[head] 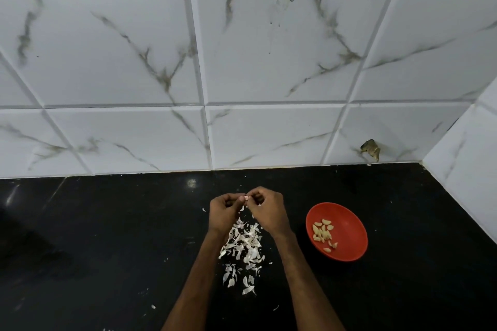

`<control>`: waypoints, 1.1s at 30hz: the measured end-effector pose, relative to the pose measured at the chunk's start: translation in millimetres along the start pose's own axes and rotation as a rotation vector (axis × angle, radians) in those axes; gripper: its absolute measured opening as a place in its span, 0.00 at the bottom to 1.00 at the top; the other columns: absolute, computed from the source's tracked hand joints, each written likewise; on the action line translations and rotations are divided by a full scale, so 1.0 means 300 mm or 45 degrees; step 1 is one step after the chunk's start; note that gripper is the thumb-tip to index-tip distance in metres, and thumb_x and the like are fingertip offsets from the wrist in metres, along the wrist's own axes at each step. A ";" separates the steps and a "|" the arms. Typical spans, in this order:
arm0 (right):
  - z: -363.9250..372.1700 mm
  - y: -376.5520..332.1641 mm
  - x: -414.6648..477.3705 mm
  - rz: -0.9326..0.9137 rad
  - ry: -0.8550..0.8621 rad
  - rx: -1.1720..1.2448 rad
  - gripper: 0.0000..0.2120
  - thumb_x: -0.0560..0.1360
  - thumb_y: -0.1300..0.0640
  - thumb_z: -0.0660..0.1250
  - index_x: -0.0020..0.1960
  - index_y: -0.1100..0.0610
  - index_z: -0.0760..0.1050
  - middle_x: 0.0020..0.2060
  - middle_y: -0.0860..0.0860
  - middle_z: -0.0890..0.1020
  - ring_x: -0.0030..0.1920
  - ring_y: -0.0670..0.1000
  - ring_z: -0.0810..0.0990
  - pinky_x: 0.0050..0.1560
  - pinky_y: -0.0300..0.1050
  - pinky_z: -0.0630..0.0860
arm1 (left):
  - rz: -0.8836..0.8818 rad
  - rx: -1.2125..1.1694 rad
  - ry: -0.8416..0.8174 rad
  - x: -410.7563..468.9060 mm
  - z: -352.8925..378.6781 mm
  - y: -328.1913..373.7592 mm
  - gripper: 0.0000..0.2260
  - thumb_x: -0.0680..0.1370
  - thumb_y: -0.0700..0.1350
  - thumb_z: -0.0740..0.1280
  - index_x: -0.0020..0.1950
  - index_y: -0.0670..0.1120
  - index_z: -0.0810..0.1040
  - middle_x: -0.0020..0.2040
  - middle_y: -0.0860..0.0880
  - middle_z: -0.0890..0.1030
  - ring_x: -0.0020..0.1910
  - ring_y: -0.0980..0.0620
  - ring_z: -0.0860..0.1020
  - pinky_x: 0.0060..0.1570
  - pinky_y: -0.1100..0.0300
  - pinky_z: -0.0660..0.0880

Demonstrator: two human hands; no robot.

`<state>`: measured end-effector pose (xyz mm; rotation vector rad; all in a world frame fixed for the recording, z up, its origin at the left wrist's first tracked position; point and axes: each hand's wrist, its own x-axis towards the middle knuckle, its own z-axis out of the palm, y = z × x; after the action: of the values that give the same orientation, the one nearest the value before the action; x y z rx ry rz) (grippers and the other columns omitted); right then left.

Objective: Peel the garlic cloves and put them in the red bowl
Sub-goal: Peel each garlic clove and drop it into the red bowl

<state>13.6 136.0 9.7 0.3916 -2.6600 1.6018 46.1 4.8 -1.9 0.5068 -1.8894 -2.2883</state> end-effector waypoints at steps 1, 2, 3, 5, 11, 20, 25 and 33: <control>-0.001 -0.001 0.002 0.032 0.008 0.040 0.03 0.76 0.60 0.74 0.50 0.57 0.84 0.40 0.47 0.85 0.41 0.43 0.85 0.46 0.41 0.83 | -0.008 -0.010 -0.001 -0.001 0.001 0.000 0.03 0.78 0.33 0.70 0.48 0.37 0.83 0.37 0.44 0.85 0.28 0.58 0.79 0.27 0.68 0.72; -0.001 0.000 0.003 0.067 0.007 0.090 0.03 0.75 0.60 0.74 0.49 0.57 0.84 0.40 0.47 0.86 0.41 0.44 0.85 0.45 0.43 0.84 | -0.010 -0.021 -0.002 -0.004 0.003 0.000 0.03 0.78 0.33 0.69 0.49 0.36 0.83 0.38 0.44 0.84 0.28 0.58 0.79 0.27 0.68 0.72; -0.001 0.001 0.005 0.103 0.004 0.159 0.03 0.75 0.61 0.74 0.49 0.57 0.84 0.40 0.48 0.86 0.41 0.46 0.86 0.45 0.46 0.85 | -0.004 -0.029 -0.001 -0.006 0.002 0.003 0.03 0.78 0.33 0.69 0.50 0.35 0.82 0.38 0.42 0.84 0.30 0.56 0.80 0.27 0.68 0.73; -0.004 0.003 0.008 0.185 0.005 0.322 0.04 0.76 0.64 0.72 0.48 0.57 0.85 0.40 0.50 0.87 0.43 0.50 0.87 0.46 0.52 0.85 | 0.030 -0.040 -0.012 -0.005 -0.002 0.006 0.04 0.78 0.32 0.69 0.51 0.34 0.81 0.41 0.41 0.85 0.35 0.53 0.82 0.32 0.67 0.76; -0.012 -0.003 0.010 0.259 0.033 0.499 0.03 0.77 0.62 0.72 0.47 0.57 0.84 0.42 0.52 0.86 0.47 0.54 0.86 0.46 0.54 0.85 | 0.147 0.021 -0.055 -0.008 -0.016 0.026 0.08 0.77 0.33 0.71 0.55 0.37 0.82 0.43 0.42 0.86 0.39 0.54 0.84 0.38 0.64 0.79; -0.009 -0.045 0.015 -0.021 0.063 0.390 0.06 0.75 0.64 0.73 0.46 0.54 0.80 0.42 0.47 0.84 0.46 0.48 0.83 0.52 0.50 0.83 | 0.115 -0.055 0.014 -0.026 -0.004 0.069 0.03 0.77 0.35 0.72 0.50 0.38 0.82 0.41 0.46 0.85 0.35 0.56 0.82 0.22 0.63 0.73; -0.015 -0.042 0.021 -0.038 0.073 0.355 0.06 0.77 0.63 0.72 0.48 0.53 0.79 0.43 0.48 0.83 0.47 0.50 0.83 0.50 0.55 0.83 | 0.073 -0.083 -0.060 -0.036 -0.003 0.082 0.02 0.79 0.35 0.70 0.50 0.39 0.82 0.40 0.46 0.84 0.35 0.56 0.80 0.23 0.62 0.74; -0.032 -0.070 0.033 -0.099 -0.032 0.229 0.06 0.80 0.65 0.65 0.51 0.55 0.74 0.45 0.50 0.78 0.46 0.51 0.79 0.44 0.46 0.78 | -0.023 -0.181 -0.174 -0.037 0.008 0.119 0.04 0.81 0.38 0.67 0.48 0.40 0.82 0.39 0.44 0.81 0.35 0.55 0.78 0.25 0.59 0.77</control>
<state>7.4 132.9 34.0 0.5159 -2.4916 1.8297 51.7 3.1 35.1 0.3590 -1.7677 -2.5046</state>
